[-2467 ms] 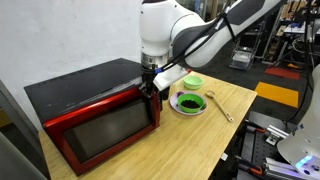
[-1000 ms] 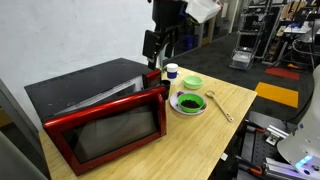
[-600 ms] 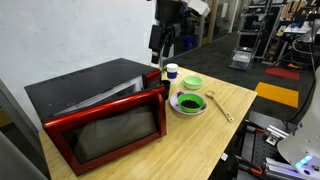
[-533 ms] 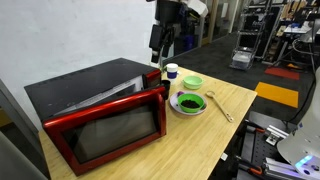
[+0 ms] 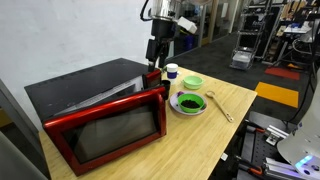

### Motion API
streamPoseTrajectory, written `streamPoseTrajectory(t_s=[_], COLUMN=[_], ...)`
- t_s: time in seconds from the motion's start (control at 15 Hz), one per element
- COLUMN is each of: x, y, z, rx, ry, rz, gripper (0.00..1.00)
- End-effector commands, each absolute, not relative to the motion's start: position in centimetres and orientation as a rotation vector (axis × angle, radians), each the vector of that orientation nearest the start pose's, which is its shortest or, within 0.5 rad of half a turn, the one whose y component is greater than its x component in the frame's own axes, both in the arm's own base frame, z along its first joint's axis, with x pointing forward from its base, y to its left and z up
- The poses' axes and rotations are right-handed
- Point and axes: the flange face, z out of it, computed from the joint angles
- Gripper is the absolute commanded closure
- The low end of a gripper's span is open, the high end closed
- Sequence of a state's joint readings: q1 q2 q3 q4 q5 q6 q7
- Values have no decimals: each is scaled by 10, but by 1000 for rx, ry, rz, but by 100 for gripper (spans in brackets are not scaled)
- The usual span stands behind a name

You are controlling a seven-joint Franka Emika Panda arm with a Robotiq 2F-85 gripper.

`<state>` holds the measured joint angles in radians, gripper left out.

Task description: Move the green bowl and the white plate to the right on the table, then open the microwave door

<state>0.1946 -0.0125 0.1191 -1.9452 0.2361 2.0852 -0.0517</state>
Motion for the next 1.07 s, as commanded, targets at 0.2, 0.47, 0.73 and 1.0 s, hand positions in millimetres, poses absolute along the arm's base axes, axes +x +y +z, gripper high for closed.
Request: streamPoseTrajectory(t_s=[0.2,0.47,0.73,1.0], x=[552,555,555,555], y=[188,188,188,188], z=[486,487,487,487], rx=[-2891,-2890,-2890,-2890], ry=[-260,-250,-249,-249], rz=[-143,-146,-146,-146], gripper=[0,0,0,0])
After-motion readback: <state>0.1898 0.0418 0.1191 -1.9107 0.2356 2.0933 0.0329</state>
